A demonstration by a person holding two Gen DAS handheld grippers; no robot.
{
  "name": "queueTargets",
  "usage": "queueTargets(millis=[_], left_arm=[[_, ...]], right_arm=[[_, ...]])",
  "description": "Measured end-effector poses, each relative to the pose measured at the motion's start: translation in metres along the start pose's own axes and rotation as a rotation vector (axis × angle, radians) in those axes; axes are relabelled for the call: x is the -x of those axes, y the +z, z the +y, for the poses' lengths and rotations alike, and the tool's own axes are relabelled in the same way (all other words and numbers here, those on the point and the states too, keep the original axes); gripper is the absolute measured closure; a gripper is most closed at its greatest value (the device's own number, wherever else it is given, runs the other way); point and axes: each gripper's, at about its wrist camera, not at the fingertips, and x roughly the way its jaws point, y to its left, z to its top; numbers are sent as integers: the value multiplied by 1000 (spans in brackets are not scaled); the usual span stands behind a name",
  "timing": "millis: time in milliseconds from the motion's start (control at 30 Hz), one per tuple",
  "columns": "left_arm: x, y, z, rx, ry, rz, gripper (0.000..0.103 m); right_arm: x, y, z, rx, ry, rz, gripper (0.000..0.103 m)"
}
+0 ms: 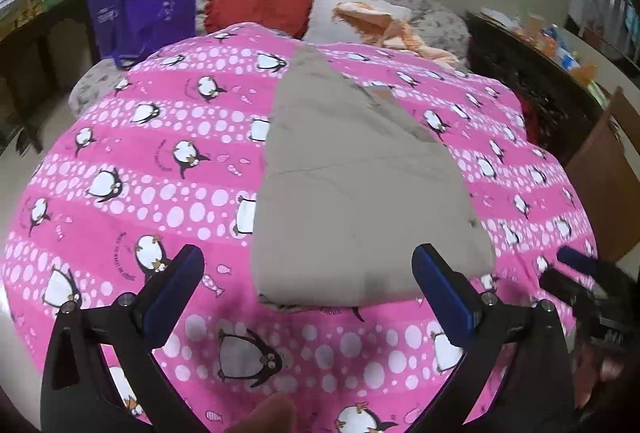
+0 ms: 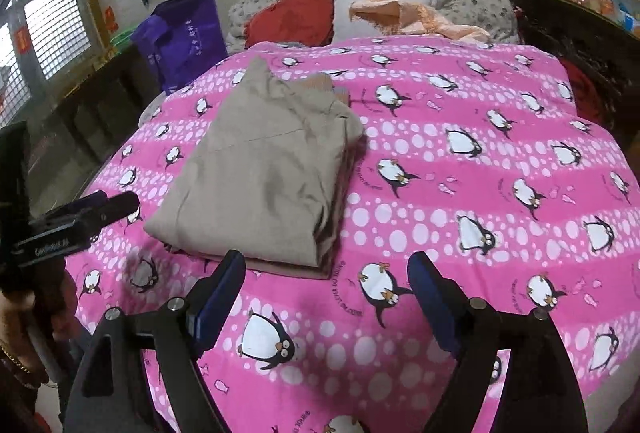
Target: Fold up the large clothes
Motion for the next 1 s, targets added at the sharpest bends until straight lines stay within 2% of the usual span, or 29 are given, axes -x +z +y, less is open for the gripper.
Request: queueTargets(millis=[100,167,1000], left_arm=[[0,5,-7,-17,75,43,0],[3,6,-11,-35,97,38,0],[-3,2,-17,-36,81,97,0]], right_arm=[[7,1,0,13,-1,-5,19],[11,1,2,26,1,-13,19],[20,7,11,33,4,-32,19]])
